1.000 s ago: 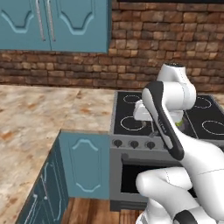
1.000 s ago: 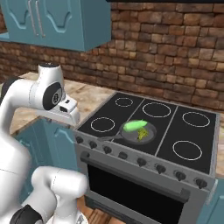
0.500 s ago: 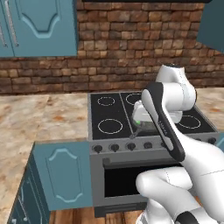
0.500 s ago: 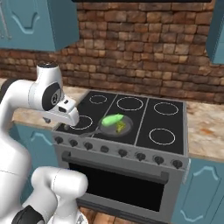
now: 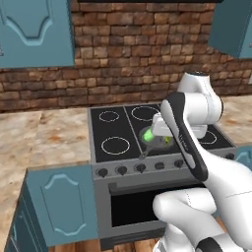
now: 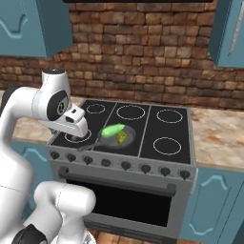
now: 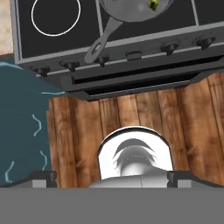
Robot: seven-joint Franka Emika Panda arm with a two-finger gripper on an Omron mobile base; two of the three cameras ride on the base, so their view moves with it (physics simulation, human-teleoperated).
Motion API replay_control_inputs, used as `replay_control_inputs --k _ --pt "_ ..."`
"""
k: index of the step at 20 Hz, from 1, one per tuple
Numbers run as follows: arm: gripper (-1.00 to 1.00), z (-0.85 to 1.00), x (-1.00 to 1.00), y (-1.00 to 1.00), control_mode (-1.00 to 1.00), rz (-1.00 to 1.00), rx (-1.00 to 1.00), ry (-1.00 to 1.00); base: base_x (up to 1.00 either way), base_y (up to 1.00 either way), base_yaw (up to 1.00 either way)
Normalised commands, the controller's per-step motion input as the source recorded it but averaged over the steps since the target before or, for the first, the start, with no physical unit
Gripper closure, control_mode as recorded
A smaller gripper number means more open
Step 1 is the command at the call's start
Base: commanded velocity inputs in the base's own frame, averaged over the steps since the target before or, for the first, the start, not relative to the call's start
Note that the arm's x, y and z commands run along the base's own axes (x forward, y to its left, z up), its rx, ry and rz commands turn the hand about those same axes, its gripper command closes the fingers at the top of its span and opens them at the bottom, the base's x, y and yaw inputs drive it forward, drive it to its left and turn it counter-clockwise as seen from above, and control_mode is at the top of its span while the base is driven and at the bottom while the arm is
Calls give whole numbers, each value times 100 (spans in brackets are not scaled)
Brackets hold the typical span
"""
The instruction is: Put the corn and broccoli in the pan. Then turn on the front center burner and set the heat to medium.
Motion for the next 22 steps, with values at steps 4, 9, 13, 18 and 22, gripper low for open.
replay_control_inputs --k 4,9,13,18,22 --pt "-100 0 0 0 100 0 0 0 32 -29 4" --pt "-100 0 0 0 100 0 0 0 6 -23 0" --pt "-100 0 0 0 100 0 0 0 7 -45 0" --pt "-100 0 0 0 100 0 0 0 36 -8 -2" --pt "-100 0 0 0 100 0 0 0 46 0 0"
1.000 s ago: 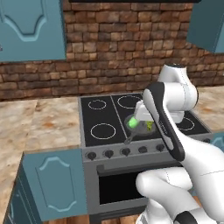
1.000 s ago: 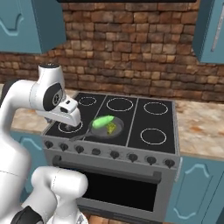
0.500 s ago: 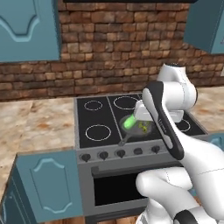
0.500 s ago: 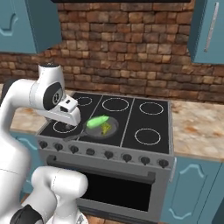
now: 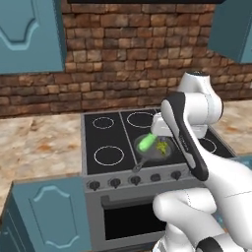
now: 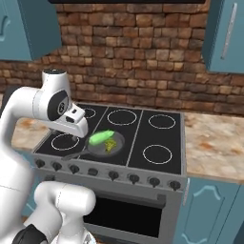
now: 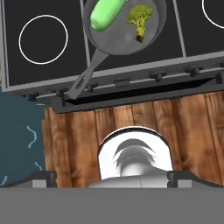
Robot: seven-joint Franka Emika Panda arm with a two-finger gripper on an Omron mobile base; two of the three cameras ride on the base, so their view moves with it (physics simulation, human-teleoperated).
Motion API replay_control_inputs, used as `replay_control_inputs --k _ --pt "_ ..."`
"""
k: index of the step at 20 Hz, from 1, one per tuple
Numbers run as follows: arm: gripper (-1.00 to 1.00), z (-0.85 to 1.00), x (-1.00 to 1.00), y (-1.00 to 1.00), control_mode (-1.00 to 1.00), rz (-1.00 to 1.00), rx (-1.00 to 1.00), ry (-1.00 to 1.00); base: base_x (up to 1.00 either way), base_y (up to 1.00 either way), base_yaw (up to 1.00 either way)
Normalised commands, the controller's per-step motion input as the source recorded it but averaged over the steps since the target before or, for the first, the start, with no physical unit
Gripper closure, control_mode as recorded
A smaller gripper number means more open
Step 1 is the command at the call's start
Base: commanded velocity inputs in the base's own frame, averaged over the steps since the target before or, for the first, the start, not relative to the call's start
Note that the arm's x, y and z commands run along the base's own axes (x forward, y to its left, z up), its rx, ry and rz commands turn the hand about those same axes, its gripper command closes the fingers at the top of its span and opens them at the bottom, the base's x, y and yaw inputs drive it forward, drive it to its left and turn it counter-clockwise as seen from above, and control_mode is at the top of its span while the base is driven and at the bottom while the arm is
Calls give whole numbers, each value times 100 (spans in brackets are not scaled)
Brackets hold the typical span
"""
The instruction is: Put the corn and broccoli in the pan. Then turn on the front center burner and set the heat to medium.
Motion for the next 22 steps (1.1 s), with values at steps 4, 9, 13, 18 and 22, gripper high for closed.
replay_control_inputs --k 4,9,13,18,22 --pt "-100 0 0 0 100 0 0 0 42 -28 5" --pt "-100 0 0 0 100 0 0 0 40 -43 7" --pt "-100 0 0 0 100 0 0 0 0 -38 6" --pt "-100 0 0 0 100 0 0 0 -30 2 0" --pt "-100 0 0 0 100 0 0 0 -22 72 0"
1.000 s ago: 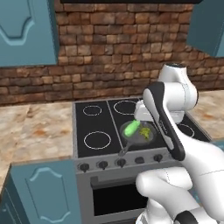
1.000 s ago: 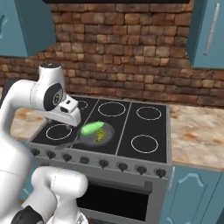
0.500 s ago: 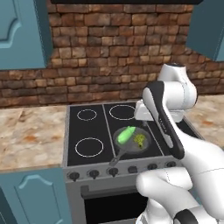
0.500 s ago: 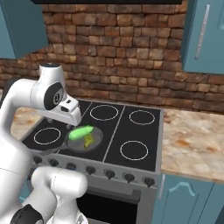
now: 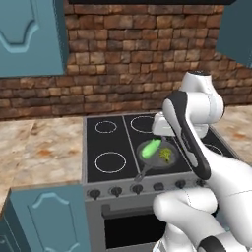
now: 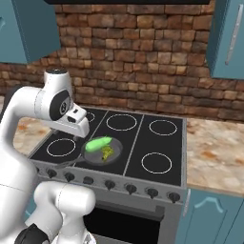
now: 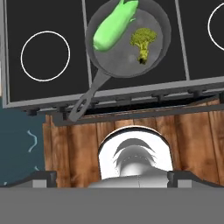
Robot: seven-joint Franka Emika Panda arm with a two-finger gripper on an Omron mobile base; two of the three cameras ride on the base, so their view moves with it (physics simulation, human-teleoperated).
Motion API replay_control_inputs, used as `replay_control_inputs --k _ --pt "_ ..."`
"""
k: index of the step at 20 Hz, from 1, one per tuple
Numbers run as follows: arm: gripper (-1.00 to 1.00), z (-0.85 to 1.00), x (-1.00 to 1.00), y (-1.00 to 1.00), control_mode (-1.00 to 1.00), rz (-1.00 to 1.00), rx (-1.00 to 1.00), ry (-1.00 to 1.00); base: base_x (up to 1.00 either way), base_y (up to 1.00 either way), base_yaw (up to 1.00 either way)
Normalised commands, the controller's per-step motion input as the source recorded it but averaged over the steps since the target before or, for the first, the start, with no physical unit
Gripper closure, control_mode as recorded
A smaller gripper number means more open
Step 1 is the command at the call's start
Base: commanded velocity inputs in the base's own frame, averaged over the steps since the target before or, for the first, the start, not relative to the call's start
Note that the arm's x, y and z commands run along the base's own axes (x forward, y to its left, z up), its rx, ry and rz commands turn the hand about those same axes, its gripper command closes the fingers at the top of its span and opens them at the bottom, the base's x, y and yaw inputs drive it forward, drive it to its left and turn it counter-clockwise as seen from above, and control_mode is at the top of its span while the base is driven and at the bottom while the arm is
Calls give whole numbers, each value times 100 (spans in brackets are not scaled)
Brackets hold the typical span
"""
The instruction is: Put the corn and broccoli in the pan. Then turn on the front center burner and set the heat to medium.
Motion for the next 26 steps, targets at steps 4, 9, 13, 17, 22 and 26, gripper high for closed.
replay_control_inputs --k 4,9,13,17,22,26 --pt "-100 0 0 0 100 0 0 0 27 72 -7" --pt "-100 0 0 0 100 0 0 0 18 -7 -5" --pt "-100 0 0 0 100 0 0 0 1 -56 -2" --pt "-100 0 0 0 100 0 0 0 4 -31 0" --pt "-100 0 0 0 100 0 0 0 0 0 0" --pt "-100 0 0 0 100 0 0 0 0 0 0"
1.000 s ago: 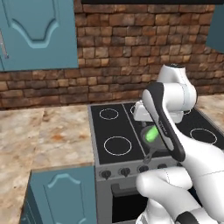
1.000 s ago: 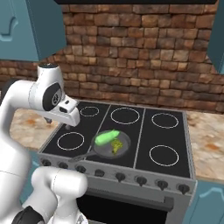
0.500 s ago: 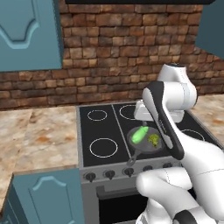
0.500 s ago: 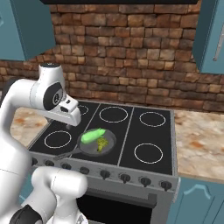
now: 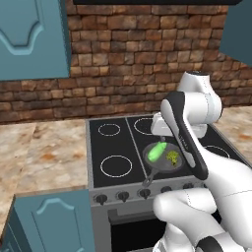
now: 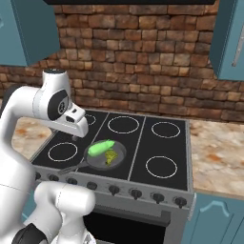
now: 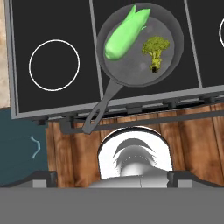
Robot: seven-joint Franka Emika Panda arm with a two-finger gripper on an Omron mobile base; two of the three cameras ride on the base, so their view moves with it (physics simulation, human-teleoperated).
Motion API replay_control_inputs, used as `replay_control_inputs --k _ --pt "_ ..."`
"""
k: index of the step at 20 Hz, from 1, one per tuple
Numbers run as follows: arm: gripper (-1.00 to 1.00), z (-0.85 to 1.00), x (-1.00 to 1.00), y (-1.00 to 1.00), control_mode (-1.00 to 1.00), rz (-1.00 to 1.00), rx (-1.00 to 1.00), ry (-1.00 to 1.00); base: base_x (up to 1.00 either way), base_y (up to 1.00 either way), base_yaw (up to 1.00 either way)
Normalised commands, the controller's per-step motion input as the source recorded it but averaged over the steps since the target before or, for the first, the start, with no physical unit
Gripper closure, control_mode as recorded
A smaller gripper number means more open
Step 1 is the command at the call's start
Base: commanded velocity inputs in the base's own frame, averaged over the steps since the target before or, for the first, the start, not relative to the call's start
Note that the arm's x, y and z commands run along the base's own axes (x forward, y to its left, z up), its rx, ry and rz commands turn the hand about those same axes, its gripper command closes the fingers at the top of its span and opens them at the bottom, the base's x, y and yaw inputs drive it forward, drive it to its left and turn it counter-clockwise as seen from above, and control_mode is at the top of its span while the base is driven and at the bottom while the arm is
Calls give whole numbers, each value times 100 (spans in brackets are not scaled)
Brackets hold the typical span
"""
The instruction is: Put the corn and broccoli in the pan. Then turn on the front center burner and set the heat to medium.
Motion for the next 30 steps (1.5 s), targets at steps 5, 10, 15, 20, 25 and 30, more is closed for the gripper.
replay_control_inputs --k 5,10,15,20,25,30 --pt "-100 0 0 0 100 0 0 0 0 0 0" --pt "-100 0 0 0 100 0 0 0 0 0 0" --pt "-100 0 0 0 100 0 0 0 -3 -32 -1" --pt "-100 0 0 0 100 0 0 0 8 -57 0" --pt "-100 0 0 0 100 0 0 0 31 -72 1" --pt "-100 0 0 0 100 0 0 0 53 -46 7"
